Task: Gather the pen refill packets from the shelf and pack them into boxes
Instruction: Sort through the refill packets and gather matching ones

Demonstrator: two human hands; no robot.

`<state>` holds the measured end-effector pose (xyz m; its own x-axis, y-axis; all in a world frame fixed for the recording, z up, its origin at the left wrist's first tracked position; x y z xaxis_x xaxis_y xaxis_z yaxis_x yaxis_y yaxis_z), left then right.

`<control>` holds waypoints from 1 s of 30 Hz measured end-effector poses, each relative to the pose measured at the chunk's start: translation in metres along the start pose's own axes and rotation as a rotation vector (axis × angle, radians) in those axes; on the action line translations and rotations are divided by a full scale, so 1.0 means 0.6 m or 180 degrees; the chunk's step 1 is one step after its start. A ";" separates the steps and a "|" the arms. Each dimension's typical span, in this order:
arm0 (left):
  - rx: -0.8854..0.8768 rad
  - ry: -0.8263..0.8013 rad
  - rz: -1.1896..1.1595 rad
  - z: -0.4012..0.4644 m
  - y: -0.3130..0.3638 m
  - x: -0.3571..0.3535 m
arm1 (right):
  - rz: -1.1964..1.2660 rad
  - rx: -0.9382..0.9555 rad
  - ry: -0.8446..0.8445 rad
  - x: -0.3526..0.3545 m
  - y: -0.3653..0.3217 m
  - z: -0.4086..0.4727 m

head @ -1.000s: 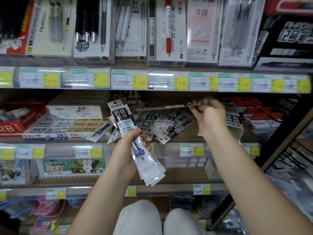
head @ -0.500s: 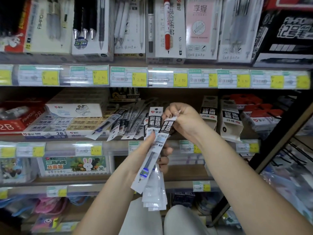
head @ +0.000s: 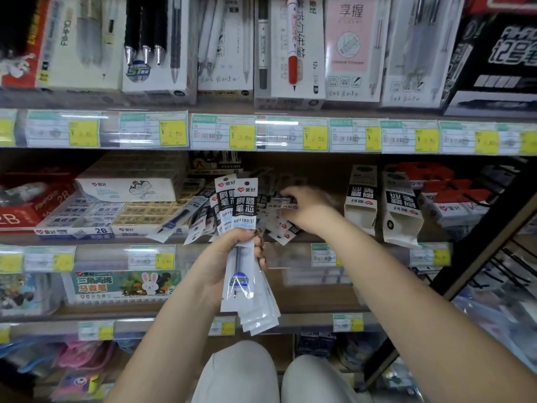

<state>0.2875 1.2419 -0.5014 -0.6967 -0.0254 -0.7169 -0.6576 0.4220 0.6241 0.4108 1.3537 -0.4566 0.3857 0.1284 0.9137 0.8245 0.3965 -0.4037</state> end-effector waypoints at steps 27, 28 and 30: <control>-0.0194 0.0078 0.0119 0.011 0.023 -0.007 | -0.0355 -0.0045 0.1133 0.059 0.033 -0.022; -0.0193 0.0101 0.0125 0.011 0.022 -0.007 | -0.0253 -0.0019 0.1004 0.058 0.036 -0.021; -0.0188 0.0124 0.0125 0.012 0.022 -0.007 | -0.0167 0.0046 0.0688 0.056 0.037 -0.020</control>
<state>0.2840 1.2541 -0.4925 -0.7321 -0.0456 -0.6797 -0.6445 0.3693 0.6695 0.4470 1.3561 -0.4357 0.4233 -0.0900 0.9015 0.8404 0.4107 -0.3537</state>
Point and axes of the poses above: each hand's wrist, its own z-axis towards the middle knuckle, its own x-axis out of the back of the hand, y = z × x, the point moved 3 cm from there along z, towards the middle knuckle, and after that the axes turned 4 degrees about x, right-handed, at the moved point
